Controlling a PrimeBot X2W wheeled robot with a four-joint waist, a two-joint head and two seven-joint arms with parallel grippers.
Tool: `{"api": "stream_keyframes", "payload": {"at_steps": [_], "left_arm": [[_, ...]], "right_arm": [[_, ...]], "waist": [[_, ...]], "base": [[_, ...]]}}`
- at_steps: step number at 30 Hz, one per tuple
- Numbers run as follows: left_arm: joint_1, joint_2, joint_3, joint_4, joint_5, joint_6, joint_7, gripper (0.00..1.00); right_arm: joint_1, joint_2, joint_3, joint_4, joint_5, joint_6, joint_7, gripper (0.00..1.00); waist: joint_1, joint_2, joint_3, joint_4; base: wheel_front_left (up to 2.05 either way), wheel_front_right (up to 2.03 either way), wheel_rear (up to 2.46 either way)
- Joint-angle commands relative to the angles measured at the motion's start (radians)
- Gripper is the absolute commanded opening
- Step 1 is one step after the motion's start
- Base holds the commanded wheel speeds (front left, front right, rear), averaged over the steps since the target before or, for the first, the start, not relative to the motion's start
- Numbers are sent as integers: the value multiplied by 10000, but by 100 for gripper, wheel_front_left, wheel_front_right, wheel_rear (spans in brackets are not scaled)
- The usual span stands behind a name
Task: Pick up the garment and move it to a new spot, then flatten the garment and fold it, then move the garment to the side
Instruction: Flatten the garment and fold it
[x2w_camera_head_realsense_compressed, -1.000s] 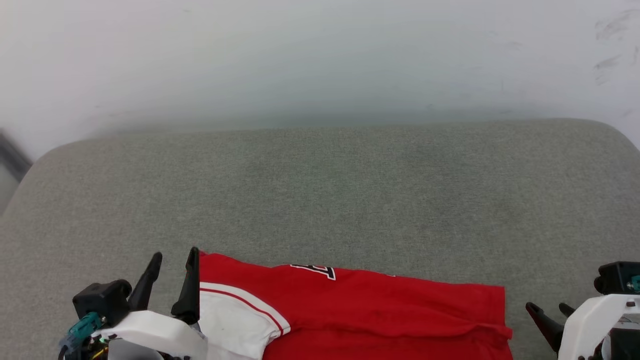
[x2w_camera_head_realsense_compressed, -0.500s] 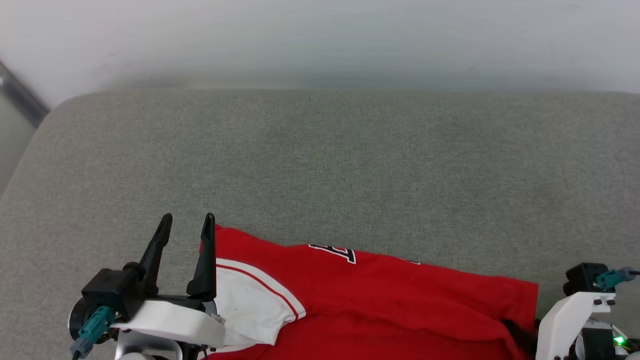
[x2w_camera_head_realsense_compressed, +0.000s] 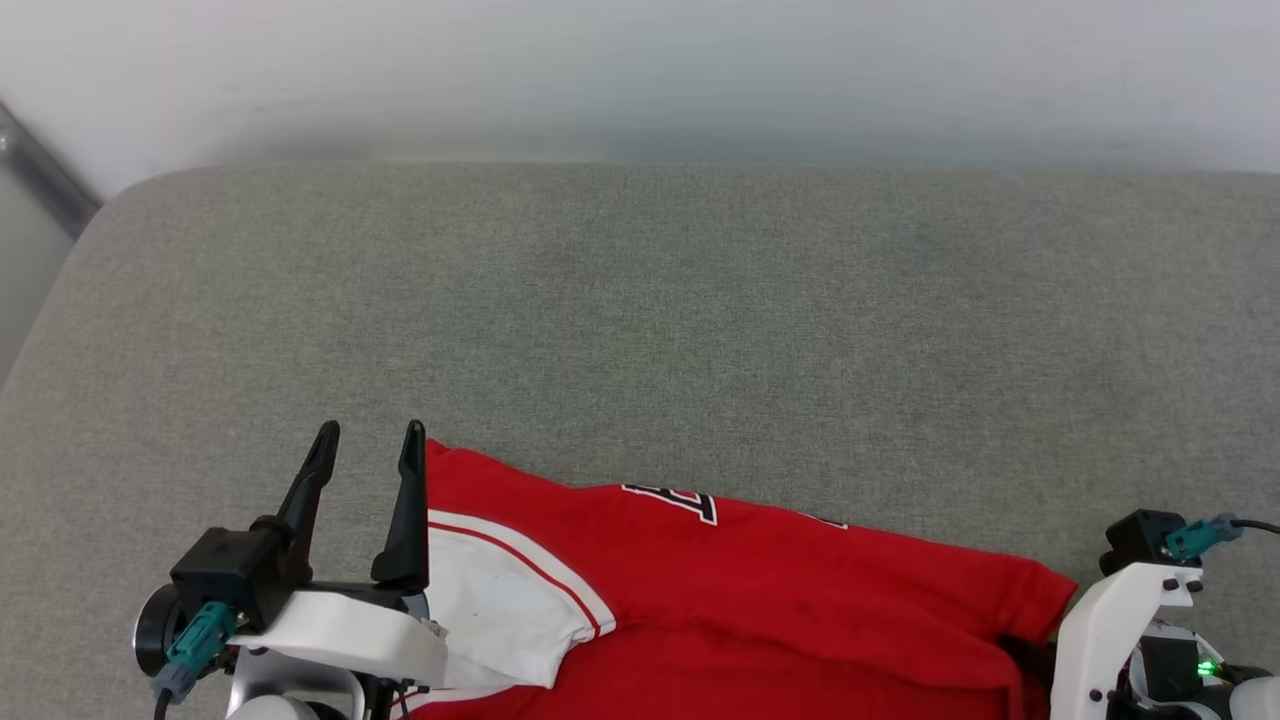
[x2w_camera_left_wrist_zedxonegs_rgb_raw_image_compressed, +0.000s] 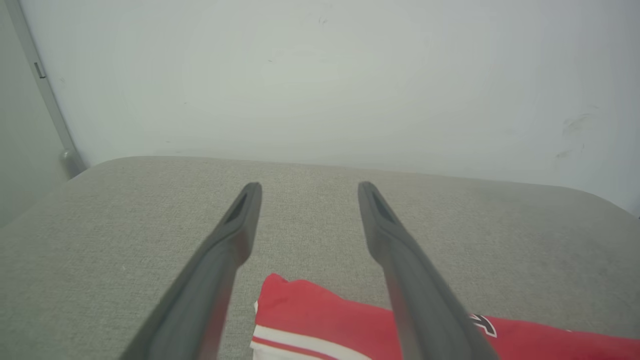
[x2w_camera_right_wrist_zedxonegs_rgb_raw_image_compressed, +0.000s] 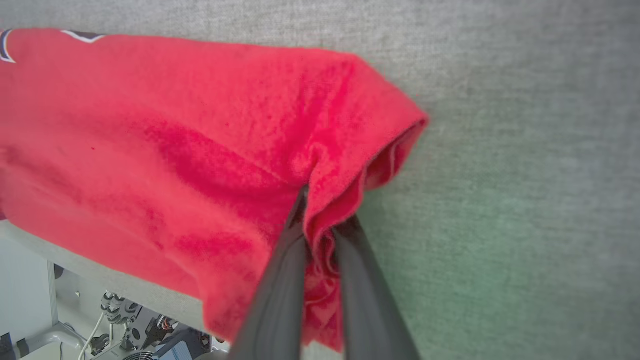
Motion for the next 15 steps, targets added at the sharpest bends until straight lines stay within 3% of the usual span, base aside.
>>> {"api": "stream_keyframes", "payload": {"at_steps": [1,9,15], "left_arm": [[90,25,-4,24,66,38,-19,100],[273,192,-40,61,152,227,113,100],[365,200,-64,-23,193,341,135,100]], "right_arm": [[14,65,123,99,71,23,1,0],[-533,-513,-227,-166,-50,10,-96,0],[-494,-708,-1285,-202,-360,10,206,0]], "waist": [[0,0,-111,-40],[0,0,-538,-279],[0,0,-649,-481]], "base": [[0,0,0],[0,0,0],[0,0,0]]}}
